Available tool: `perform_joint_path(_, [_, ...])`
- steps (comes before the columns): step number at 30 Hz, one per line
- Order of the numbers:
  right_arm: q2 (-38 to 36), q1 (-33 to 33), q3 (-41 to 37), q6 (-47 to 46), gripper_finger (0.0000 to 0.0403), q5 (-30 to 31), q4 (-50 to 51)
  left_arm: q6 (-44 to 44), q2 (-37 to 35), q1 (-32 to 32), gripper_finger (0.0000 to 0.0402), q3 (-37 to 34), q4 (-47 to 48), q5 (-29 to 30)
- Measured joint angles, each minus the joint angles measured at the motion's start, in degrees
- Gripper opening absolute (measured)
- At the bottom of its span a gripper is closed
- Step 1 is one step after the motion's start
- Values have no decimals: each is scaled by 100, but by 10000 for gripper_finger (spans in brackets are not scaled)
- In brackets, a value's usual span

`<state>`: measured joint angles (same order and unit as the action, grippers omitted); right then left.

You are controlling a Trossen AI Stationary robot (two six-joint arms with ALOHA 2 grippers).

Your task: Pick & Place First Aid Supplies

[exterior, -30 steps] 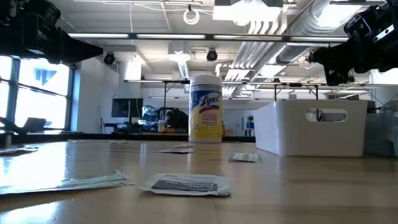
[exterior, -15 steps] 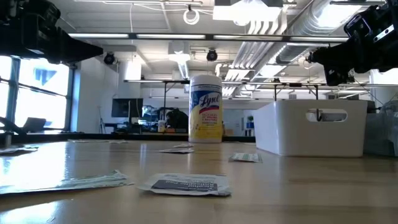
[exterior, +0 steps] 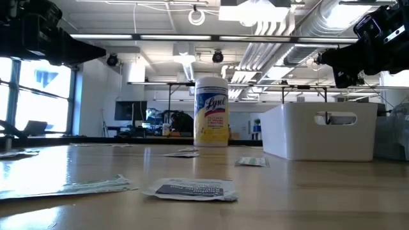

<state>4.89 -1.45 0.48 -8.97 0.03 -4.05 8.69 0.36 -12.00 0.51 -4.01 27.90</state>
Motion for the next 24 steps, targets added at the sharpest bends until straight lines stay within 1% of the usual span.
perform_joint_path(6, [2,-2,1,86,3,2,1,0,0,1,1,0,0,0])
perform_joint_path(8, [1,-4,-1,745,2,112,-6,0,0,-1,1,0,0,0])
perform_joint_path(10, [2,-5,-1,1296,3,335,-10,0,0,1,1,0,0,0])
perform_joint_path(12, [2,-5,0,1327,3,611,-155,0,0,1,1,0,0,0])
perform_joint_path(14, [-4,-9,-1,1309,3,1121,-411,0,0,-1,1,0,0,0])
perform_joint_path(18, [-2,-9,-1,1292,2,1786,-415,0,0,-1,1,0,2,0])
perform_joint_path(19, [-1,-9,0,1214,2,1862,-417,0,0,1,1,0,2,0])
perform_joint_path(20, [0,-9,0,871,3,1862,-418,0,0,0,1,0,2,0])
perform_joint_path(22, [6,-4,-1,-295,3,1726,-566,0,0,-1,1,0,2,0])
perform_joint_path(24, [33,-4,-1,-1042,3,1730,-931,0,0,1,1,0,2,0])
